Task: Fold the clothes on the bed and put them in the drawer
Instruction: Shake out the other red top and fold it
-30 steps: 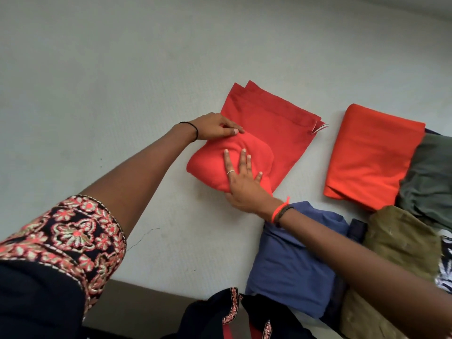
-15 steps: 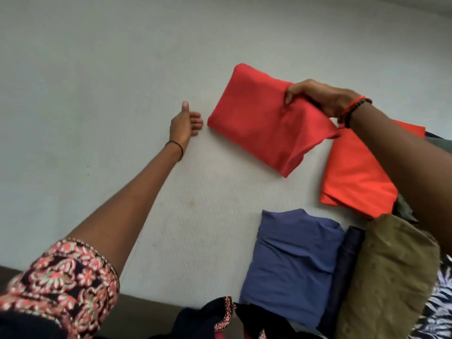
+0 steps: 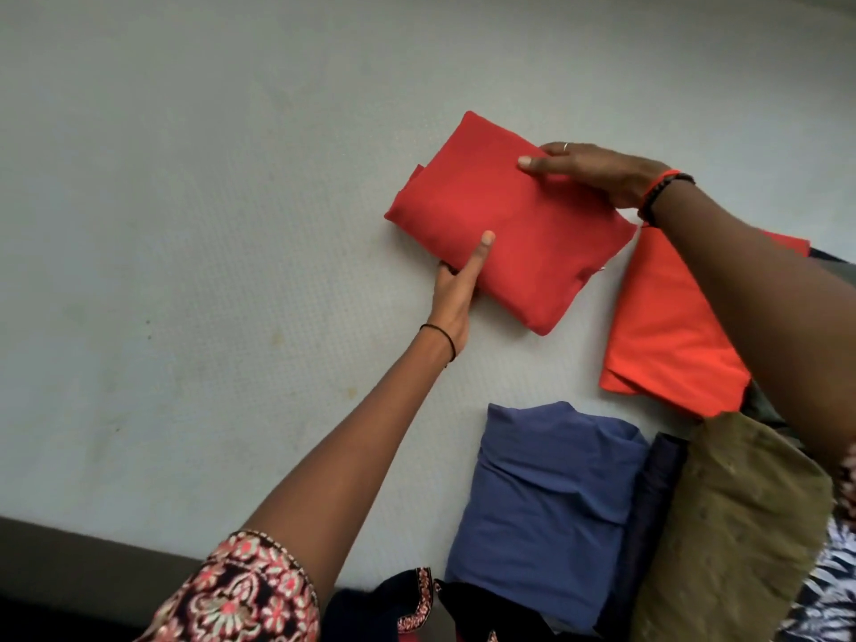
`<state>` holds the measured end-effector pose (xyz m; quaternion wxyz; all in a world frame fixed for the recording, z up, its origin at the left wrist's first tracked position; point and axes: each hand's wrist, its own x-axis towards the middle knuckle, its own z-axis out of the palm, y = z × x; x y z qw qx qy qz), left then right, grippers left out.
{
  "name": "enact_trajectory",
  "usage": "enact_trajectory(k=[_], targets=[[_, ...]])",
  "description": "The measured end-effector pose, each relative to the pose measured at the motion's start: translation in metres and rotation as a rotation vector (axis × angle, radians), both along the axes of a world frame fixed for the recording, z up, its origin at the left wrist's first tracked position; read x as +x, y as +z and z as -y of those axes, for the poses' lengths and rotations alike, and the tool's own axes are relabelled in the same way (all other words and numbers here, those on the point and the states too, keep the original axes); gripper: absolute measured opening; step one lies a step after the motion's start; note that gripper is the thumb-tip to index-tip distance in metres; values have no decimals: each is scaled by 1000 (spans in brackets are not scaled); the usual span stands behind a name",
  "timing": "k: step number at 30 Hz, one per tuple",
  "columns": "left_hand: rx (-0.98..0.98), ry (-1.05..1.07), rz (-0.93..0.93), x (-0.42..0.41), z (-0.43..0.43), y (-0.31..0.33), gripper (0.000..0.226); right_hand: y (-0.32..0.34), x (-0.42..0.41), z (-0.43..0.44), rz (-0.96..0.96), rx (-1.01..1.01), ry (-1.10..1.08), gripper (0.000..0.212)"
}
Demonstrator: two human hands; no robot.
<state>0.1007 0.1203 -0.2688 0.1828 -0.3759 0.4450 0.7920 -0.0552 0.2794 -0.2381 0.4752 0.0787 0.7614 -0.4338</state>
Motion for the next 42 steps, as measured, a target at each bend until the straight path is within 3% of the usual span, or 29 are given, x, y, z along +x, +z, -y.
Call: enact_trajectory(k=[5, 8, 10, 14, 18, 20, 24, 28, 30, 33, 36, 40, 42], targets=[[66, 138, 5, -23, 6, 9, 60, -8, 32, 3, 21, -140, -233, 31], [226, 79, 22, -23, 18, 17, 29, -16, 59, 10, -3, -260, -339, 46], [267, 53, 13, -19, 28, 19, 26, -20, 75, 12, 8, -326, -423, 59], [312, -13, 3, -8, 37, 34, 39, -14, 103, 11, 101, -514, -649, 50], [324, -135, 12, 4, 40, 47, 65, 2, 139, 5, 394, -729, -841, 65], [324, -224, 45, 11, 36, 52, 76, 7, 156, -7, 429, -772, -881, 64], [360, -401, 139, 20, 19, 60, 90, 23, 194, -34, 419, -725, -930, 75], [376, -600, 126, 19, -21, 72, 85, 42, 232, -77, 287, -661, -1015, 85], [355, -691, 85, 12, -51, 77, 81, 50, 243, -104, 180, -633, -1090, 74], [327, -773, 9, 1, -100, 79, 66, 58, 242, -146, 25, -569, -1177, 31], [252, -753, -54, -12, -141, 64, 44, 48, 225, -184, -50, -487, -1150, 22], [-43, -842, -64, -9, -161, 47, 67, 20, 217, -217, -47, -346, -1084, 84], [-186, -942, -108, 4, -162, 38, 76, 9, 220, -225, -31, -340, -1053, 94]])
